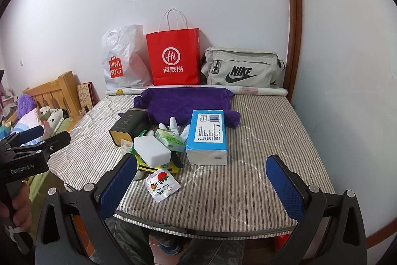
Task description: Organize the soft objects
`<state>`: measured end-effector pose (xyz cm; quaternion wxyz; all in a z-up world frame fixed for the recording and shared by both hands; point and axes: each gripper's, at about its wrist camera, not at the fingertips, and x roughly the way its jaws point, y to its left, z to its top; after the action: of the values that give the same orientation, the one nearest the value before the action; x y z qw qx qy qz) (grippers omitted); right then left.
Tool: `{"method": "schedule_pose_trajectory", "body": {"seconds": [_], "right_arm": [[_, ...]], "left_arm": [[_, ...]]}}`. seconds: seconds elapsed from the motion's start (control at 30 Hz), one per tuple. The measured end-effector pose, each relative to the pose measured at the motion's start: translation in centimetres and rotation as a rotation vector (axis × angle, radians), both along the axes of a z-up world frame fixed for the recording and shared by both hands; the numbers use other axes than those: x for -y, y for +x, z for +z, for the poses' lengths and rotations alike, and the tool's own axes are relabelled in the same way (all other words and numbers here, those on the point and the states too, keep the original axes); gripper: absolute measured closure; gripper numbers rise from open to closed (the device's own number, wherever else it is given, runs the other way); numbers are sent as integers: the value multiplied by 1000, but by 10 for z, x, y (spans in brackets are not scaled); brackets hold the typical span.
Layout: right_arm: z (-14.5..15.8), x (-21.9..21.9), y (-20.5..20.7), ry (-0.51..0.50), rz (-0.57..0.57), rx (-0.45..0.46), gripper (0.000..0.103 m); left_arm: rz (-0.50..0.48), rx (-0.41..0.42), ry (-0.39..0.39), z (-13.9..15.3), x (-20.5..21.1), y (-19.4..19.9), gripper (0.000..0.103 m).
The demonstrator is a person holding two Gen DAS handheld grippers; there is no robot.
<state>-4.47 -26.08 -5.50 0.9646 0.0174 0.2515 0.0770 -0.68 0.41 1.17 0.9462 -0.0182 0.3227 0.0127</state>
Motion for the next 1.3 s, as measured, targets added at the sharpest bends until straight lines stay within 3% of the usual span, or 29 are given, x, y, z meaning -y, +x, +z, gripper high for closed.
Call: {"method": "schedule_pose_trajectory", "body": {"seconds": [0.67,0.87,1.3], "right_arm": [[-5,-4,1,-7,20,-1,1],[-26,-10,19,3,71,-29,1],[-104,-47,71,-15,281,-109,1]], "left_arm": [[4,-10,10,-5,-1,2,0],[0,-84,-14,-30,-9,20,1],[48,-239,-31,-104,-32,70,2]]}}
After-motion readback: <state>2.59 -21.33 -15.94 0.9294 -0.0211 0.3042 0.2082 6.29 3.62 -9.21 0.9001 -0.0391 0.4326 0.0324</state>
